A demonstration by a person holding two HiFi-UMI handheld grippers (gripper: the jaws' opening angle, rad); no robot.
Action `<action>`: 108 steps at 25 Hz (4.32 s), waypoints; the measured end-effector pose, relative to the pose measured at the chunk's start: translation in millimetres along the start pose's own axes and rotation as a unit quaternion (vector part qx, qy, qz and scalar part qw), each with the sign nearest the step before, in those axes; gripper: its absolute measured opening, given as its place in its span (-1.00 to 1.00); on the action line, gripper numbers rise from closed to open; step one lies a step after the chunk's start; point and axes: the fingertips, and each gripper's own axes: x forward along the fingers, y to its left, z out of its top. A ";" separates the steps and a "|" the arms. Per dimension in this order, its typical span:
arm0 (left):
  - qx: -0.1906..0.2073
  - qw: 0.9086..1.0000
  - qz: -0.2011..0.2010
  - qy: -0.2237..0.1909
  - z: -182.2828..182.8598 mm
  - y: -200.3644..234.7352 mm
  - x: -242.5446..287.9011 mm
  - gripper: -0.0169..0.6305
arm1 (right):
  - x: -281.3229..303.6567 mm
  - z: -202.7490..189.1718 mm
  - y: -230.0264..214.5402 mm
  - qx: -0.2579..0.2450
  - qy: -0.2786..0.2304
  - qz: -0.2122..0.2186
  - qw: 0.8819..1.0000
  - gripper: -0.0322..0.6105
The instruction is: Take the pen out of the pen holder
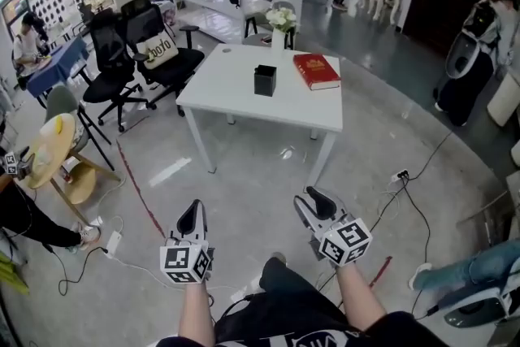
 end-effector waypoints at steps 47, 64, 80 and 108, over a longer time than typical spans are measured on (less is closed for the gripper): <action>-0.027 0.995 -0.078 0.046 -17.3 97.8 390.2 -0.93 | 299.3 11.2 -225.2 0.014 0.044 -0.027 0.999 -0.24; -0.016 0.983 -0.172 0.058 -1.2 122.5 537.4 -0.93 | 418.0 17.7 -275.8 0.008 0.065 -0.061 0.996 -0.28; 0.010 0.966 -0.242 0.092 -25.6 128.4 607.4 -0.93 | 511.2 10.0 -303.4 -0.012 0.111 -0.086 0.990 -0.30; -0.015 0.962 -0.256 0.089 -23.4 131.8 613.7 -0.93 | 515.3 31.8 -333.9 -0.035 0.124 -0.164 0.978 -0.66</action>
